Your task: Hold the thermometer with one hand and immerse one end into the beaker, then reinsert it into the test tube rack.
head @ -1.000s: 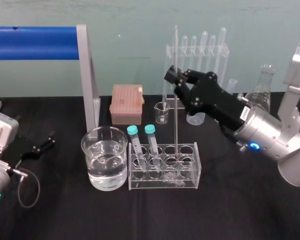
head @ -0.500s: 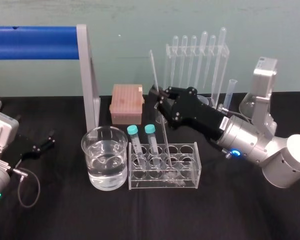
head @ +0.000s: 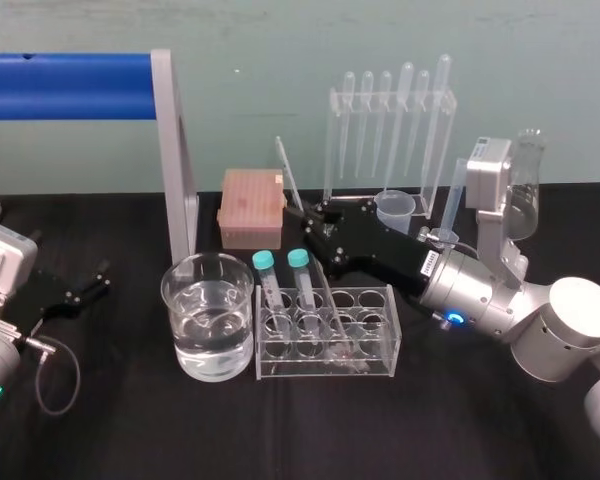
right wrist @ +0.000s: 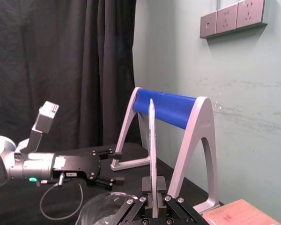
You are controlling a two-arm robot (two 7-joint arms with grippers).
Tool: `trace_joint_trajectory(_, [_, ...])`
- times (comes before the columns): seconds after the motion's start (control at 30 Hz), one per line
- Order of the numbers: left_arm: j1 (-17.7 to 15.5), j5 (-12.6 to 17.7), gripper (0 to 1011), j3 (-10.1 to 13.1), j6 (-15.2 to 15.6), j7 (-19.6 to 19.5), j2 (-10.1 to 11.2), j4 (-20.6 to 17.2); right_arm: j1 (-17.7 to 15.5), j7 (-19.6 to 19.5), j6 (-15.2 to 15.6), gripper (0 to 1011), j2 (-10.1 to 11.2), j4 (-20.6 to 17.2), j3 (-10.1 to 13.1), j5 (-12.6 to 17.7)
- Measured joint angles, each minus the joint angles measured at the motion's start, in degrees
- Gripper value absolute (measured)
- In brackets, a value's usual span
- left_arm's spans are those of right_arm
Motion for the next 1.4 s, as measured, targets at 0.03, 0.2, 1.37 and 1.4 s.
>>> trace_joint_trajectory(0.03, [0.0, 0.0, 1008, 0.0, 0.0, 0.0, 0.0, 0.0, 0.1, 0.0, 0.1, 56, 0.0, 0.3, -0.1, -0.3])
trace_joint_trajectory(0.2, [0.0, 0.0, 1008, 0.0, 0.0, 0.0, 0.0, 0.0, 0.4, 0.1, 0.1, 56, -0.2, 0.7, -0.3, -1.0])
trace_joint_trajectory(1.37, [0.0, 0.0, 1008, 0.0, 0.0, 0.0, 0.0, 0.0, 0.3, 0.0, 0.3, 763, -0.2, 0.7, -0.2, -1.0])
trace_joint_trajectory(1.4, [0.0, 0.0, 1008, 0.0, 0.0, 0.0, 0.0, 0.0, 0.3, 0.0, 0.3, 785, -0.2, 0.7, -0.2, -1.0])
